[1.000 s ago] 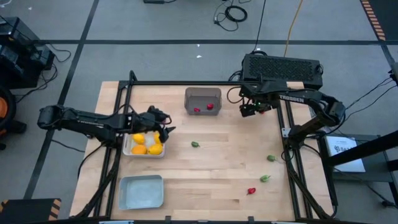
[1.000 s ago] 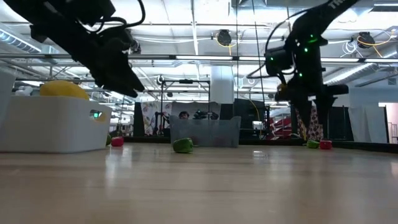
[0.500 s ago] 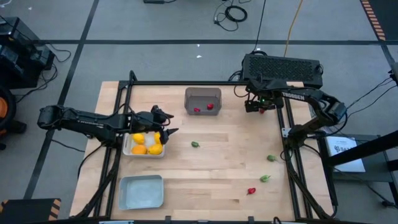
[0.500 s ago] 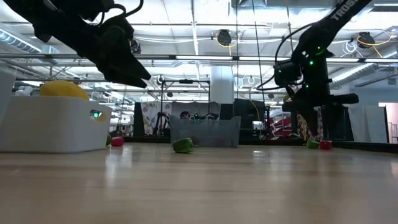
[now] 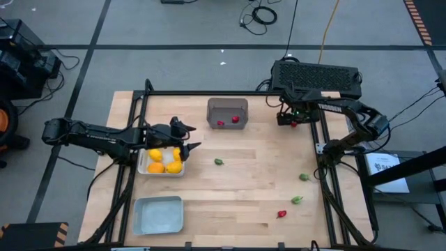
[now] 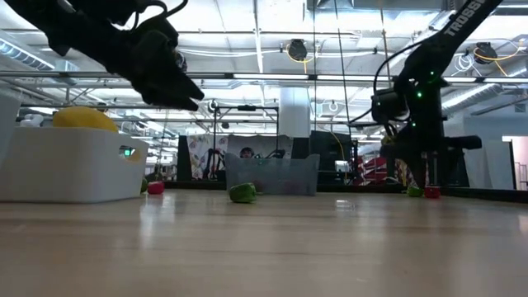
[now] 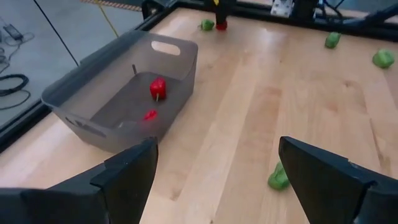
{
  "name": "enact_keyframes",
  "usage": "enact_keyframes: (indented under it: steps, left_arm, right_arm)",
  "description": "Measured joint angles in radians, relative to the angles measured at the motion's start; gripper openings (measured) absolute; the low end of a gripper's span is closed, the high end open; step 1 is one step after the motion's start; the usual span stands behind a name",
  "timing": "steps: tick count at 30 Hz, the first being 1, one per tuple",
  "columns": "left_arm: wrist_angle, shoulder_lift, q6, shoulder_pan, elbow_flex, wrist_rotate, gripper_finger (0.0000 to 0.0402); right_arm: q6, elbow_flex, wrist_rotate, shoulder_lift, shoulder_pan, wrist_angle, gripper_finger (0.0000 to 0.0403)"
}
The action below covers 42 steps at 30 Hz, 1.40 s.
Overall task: Sort produce into baskets
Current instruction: Put the red chili pepper into the black transparent bin
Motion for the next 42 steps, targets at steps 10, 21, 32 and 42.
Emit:
enact_keyframes:
  steps: [10,21,32,42]
  left_arm:
    - [0.035,0.000,0.025,0.000,0.000,0.000,0.0341]
    - [0.040,0.000,0.029,0.000,0.000,-0.002,0.0341]
    - [0.039,0.000,0.029,0.000,0.000,-0.002,0.0341]
    - [0.056,0.000,0.046,0.000,0.000,-0.002,0.0341]
  right_arm:
    - [-0.042,-0.058,-0.018,0.000,0.000,0.118,0.0203]
    - [-0.052,-0.058,-0.023,0.000,0.000,0.134,0.0161]
    - [-0.038,-0.056,-0.125,-0.002,0.035,0.144,0.0073]
    - [0.014,0.055,-0.237,-0.001,0.225,0.145,0.0083]
